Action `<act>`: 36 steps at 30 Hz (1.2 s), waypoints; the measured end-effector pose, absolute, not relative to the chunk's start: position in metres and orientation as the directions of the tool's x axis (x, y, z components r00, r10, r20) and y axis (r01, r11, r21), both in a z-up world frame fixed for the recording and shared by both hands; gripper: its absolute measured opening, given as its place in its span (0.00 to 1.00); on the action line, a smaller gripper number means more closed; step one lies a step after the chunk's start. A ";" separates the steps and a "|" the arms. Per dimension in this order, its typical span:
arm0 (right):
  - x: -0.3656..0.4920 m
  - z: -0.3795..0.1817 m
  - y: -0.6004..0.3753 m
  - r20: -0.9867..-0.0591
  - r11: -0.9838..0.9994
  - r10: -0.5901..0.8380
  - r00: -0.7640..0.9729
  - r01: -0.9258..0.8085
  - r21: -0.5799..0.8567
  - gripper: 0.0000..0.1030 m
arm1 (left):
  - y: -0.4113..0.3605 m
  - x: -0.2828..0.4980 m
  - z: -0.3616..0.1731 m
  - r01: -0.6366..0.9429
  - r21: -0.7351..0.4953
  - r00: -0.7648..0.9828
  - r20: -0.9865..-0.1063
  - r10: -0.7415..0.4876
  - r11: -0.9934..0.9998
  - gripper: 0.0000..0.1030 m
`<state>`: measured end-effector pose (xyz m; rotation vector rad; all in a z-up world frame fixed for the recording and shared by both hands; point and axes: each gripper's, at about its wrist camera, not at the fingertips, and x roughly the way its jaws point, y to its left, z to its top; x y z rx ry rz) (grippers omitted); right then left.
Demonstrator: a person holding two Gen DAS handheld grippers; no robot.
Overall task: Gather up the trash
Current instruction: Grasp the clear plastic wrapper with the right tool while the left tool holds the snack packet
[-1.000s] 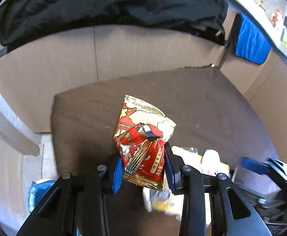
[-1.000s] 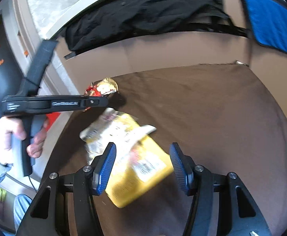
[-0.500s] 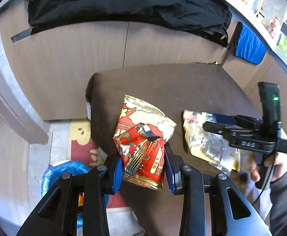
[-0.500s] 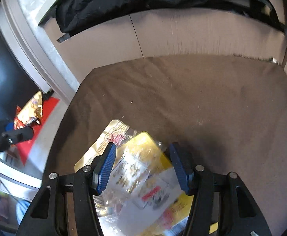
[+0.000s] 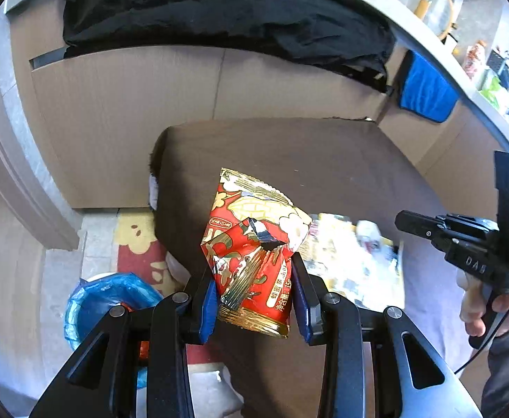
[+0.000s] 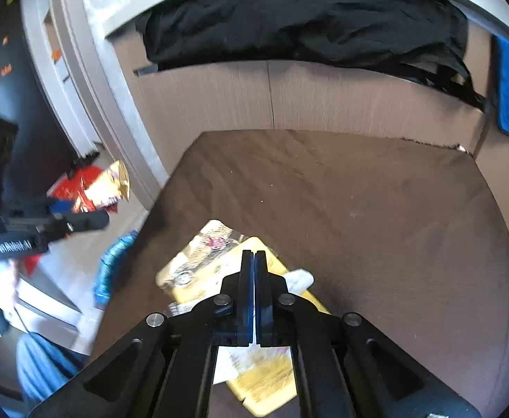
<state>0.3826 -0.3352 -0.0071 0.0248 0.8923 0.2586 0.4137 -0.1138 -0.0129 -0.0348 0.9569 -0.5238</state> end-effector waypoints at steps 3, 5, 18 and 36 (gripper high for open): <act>0.376 -0.009 -0.349 -0.775 0.957 0.289 0.562 -0.156 0.244 0.27 | -0.123 0.408 -0.017 0.425 -0.267 0.446 -0.770 -0.457 0.865 0.36; 0.368 -0.020 -0.358 -0.772 0.943 0.325 0.546 -0.126 0.308 0.40 | -0.130 0.407 -0.022 0.431 -0.272 0.433 -0.774 -0.462 0.860 0.36; 0.389 -0.069 -0.348 -0.778 0.923 0.334 0.532 -0.017 0.385 0.05 | -0.118 0.414 -0.044 0.374 -0.261 0.434 -0.799 -0.417 0.890 0.36; 0.366 0.109 -0.198 -0.604 0.955 0.290 0.742 -0.261 0.138 0.03 | 0.050 0.374 0.044 0.200 -0.227 0.642 -0.705 -0.302 0.953 0.36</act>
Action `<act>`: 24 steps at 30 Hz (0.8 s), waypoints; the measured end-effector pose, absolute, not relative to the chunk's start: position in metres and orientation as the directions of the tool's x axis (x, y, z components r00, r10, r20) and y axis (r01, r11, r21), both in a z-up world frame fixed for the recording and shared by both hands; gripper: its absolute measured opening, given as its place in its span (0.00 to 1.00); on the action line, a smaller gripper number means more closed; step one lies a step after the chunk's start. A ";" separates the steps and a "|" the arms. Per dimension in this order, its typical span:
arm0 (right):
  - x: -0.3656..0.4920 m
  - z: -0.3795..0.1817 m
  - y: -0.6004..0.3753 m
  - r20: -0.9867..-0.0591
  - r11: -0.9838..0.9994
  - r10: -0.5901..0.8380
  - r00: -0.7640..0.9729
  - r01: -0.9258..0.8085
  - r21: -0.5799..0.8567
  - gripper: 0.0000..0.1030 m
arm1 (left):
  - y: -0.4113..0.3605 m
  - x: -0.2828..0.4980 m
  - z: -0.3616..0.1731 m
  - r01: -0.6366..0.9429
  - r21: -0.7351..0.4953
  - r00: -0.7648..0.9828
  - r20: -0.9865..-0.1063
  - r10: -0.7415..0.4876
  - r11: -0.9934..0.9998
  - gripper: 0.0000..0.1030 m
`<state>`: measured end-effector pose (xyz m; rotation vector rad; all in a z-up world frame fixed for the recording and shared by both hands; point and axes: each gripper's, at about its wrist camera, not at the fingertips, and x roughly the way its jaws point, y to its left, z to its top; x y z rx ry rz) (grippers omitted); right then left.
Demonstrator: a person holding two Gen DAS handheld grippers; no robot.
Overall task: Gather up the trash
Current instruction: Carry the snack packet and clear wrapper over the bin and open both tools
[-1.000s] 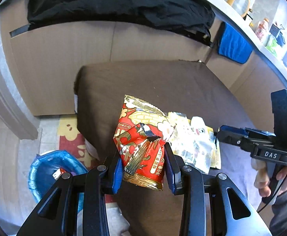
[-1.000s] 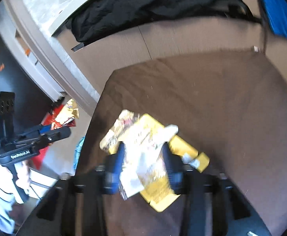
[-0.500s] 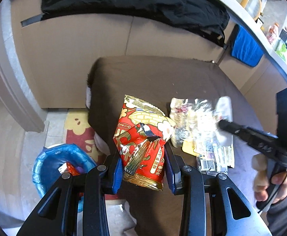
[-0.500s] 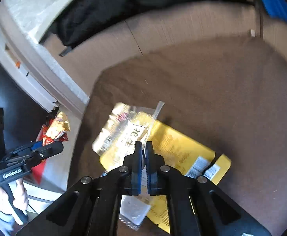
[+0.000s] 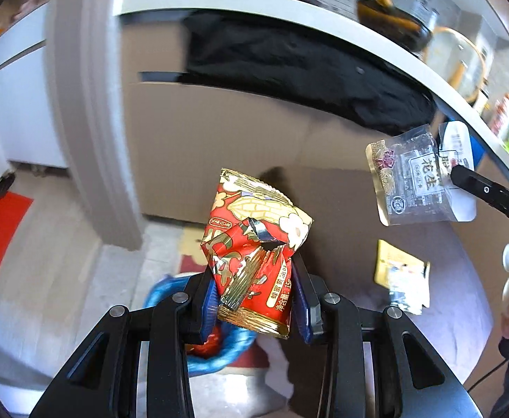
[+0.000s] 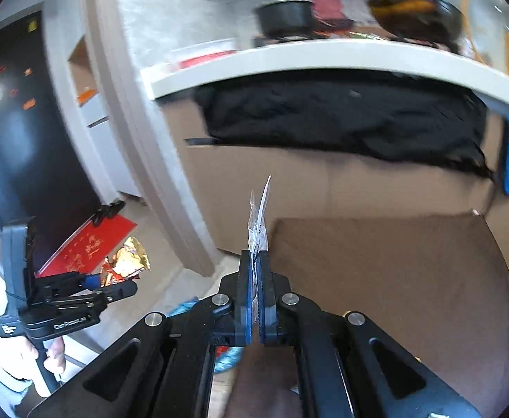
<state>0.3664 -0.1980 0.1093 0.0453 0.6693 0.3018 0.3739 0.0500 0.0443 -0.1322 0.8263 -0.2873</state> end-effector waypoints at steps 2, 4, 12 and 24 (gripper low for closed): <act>0.369 0.111 -0.172 -0.608 0.948 0.308 0.732 -0.292 0.128 0.03 | 0.073 0.370 0.042 0.170 -0.232 0.651 -0.704 -0.285 0.958 0.36; 0.372 0.106 -0.144 -0.620 0.939 0.323 0.715 -0.324 0.117 0.03 | 0.092 0.369 0.037 0.145 -0.237 0.653 -0.706 -0.273 0.961 0.36; 0.389 0.049 -0.070 -0.700 0.913 0.357 0.618 -0.390 0.120 0.03 | 0.136 0.373 -0.027 0.085 -0.269 0.584 -0.767 -0.266 0.959 0.36; 0.425 -0.075 -0.033 -0.836 0.913 0.344 0.428 -0.359 0.192 0.03 | 0.137 0.404 -0.158 0.063 -0.338 0.414 -0.847 -0.333 0.939 0.37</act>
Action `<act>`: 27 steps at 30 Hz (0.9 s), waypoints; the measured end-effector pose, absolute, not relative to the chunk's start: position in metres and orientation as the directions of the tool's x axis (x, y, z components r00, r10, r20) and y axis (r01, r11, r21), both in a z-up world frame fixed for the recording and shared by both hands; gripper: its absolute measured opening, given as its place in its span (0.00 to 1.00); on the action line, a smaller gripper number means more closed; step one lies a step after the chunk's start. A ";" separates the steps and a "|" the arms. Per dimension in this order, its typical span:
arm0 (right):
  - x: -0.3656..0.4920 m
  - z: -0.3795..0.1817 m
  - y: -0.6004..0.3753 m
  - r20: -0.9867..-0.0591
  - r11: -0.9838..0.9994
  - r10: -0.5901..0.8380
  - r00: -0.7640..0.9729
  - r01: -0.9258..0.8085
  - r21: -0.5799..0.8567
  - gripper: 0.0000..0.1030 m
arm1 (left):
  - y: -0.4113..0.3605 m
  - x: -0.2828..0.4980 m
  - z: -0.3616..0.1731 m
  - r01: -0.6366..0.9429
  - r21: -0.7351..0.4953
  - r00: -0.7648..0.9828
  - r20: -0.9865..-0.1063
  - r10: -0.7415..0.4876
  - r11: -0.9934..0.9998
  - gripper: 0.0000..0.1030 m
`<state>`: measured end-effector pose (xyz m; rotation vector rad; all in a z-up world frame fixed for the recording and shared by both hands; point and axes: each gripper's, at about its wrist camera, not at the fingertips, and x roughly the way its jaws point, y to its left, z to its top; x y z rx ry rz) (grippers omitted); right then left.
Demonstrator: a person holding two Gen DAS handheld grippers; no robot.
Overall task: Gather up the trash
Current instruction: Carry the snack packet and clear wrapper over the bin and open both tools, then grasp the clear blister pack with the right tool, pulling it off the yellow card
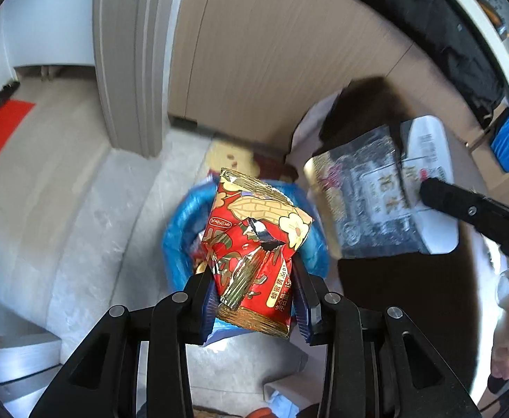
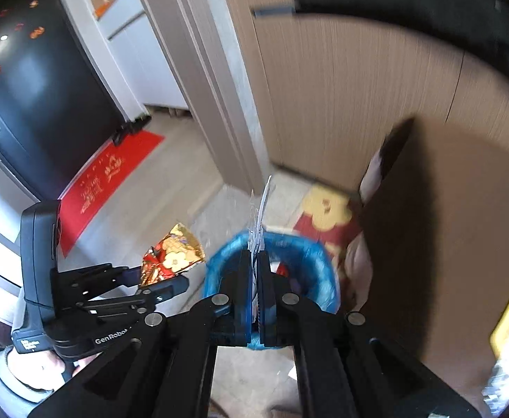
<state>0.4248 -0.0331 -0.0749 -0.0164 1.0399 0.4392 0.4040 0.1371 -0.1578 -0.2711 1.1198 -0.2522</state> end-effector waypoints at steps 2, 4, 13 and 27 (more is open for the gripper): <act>0.431 -0.098 -0.033 -0.858 0.919 0.333 0.390 -0.337 0.203 0.03 | 0.135 0.409 -0.178 0.062 -0.353 0.386 -0.854 -0.348 0.934 0.37; 0.437 -0.119 -0.032 -0.876 0.925 0.317 0.363 -0.324 0.201 0.03 | 0.132 0.413 -0.200 0.054 -0.377 0.352 -0.859 -0.371 0.925 0.37; 0.458 -0.177 -0.039 -0.910 0.929 0.333 0.247 -0.253 0.271 0.24 | 0.139 0.426 -0.239 0.011 -0.406 0.312 -0.867 -0.389 0.914 0.51; 0.452 -0.126 -0.056 -0.881 0.923 0.333 0.335 -0.307 0.232 0.29 | 0.130 0.437 -0.260 -0.003 -0.364 0.274 -0.896 -0.350 0.931 0.69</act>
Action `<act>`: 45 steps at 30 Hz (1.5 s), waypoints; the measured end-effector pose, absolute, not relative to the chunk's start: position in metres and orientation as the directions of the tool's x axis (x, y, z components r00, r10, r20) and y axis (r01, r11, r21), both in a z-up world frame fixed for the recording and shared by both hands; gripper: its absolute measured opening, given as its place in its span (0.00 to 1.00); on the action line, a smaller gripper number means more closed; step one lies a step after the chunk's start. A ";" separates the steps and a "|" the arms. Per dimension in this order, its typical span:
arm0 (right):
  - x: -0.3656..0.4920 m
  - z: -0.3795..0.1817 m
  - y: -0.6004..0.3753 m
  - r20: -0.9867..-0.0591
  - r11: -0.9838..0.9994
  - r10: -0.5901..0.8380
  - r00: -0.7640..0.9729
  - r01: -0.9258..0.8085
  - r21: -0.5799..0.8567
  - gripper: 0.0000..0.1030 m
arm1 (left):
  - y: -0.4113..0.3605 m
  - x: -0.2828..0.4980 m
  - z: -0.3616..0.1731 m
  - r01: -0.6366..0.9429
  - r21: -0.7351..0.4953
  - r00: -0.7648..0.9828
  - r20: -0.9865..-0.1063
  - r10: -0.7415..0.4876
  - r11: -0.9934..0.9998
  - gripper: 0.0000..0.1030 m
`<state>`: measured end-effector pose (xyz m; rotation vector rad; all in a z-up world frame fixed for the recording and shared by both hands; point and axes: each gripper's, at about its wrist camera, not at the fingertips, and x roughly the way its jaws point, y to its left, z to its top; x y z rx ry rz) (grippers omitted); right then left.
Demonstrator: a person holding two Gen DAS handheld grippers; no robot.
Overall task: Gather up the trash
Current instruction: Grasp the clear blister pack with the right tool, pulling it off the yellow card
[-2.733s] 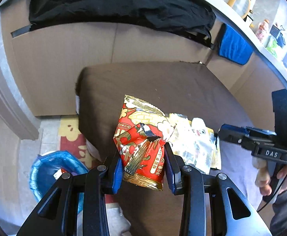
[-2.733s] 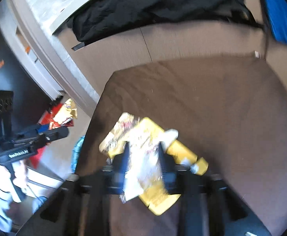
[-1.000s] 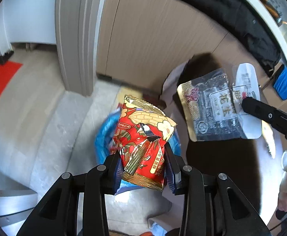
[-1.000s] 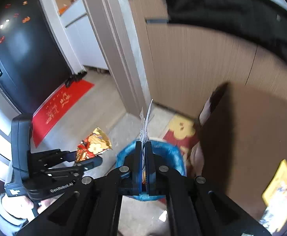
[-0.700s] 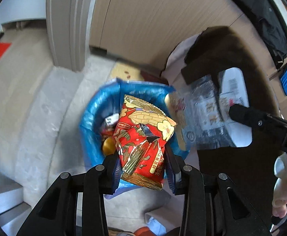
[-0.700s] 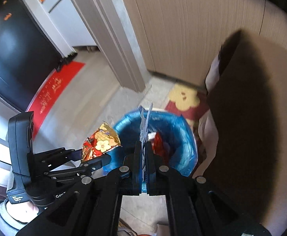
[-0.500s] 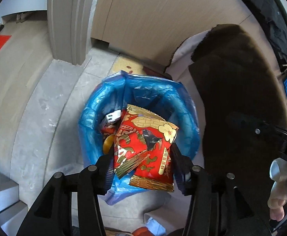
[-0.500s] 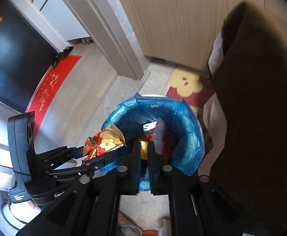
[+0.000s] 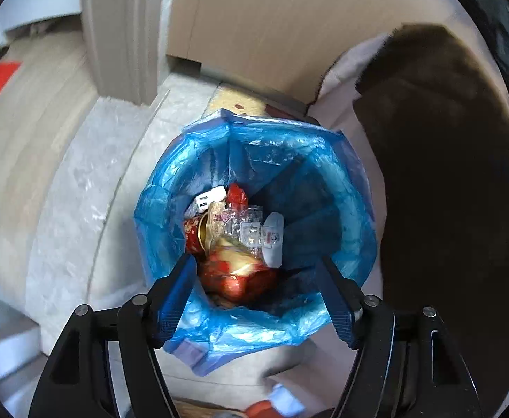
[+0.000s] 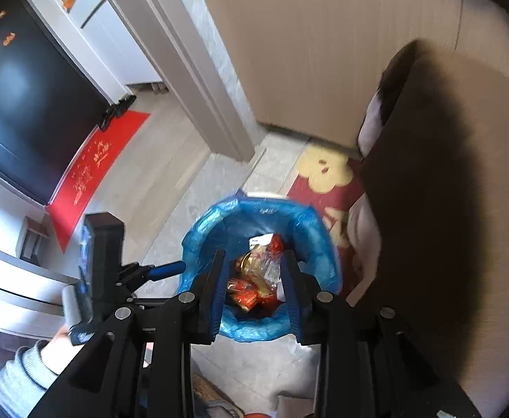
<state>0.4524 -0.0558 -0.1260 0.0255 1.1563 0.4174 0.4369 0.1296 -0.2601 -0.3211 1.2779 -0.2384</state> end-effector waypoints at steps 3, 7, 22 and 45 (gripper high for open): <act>0.448 -0.106 -0.071 -0.866 0.925 0.325 0.379 -0.316 0.209 0.29 | 0.132 0.435 -0.243 -0.009 -0.337 0.324 -0.892 -0.316 0.942 0.69; 0.438 -0.076 -0.100 -0.829 0.922 0.336 0.448 -0.337 0.191 0.31 | 0.122 0.432 -0.200 0.030 -0.331 0.377 -0.870 -0.317 0.943 0.69; 0.343 -0.041 -0.312 -0.782 0.976 0.214 0.585 -0.098 0.194 0.46 | -0.041 0.388 -0.043 0.369 -0.288 0.494 -0.744 -0.449 0.883 0.69; 0.357 -0.071 -0.292 -0.816 0.997 0.026 0.577 0.043 0.062 0.36 | -0.082 0.357 -0.039 0.401 -0.207 0.492 -0.773 -0.401 0.892 0.69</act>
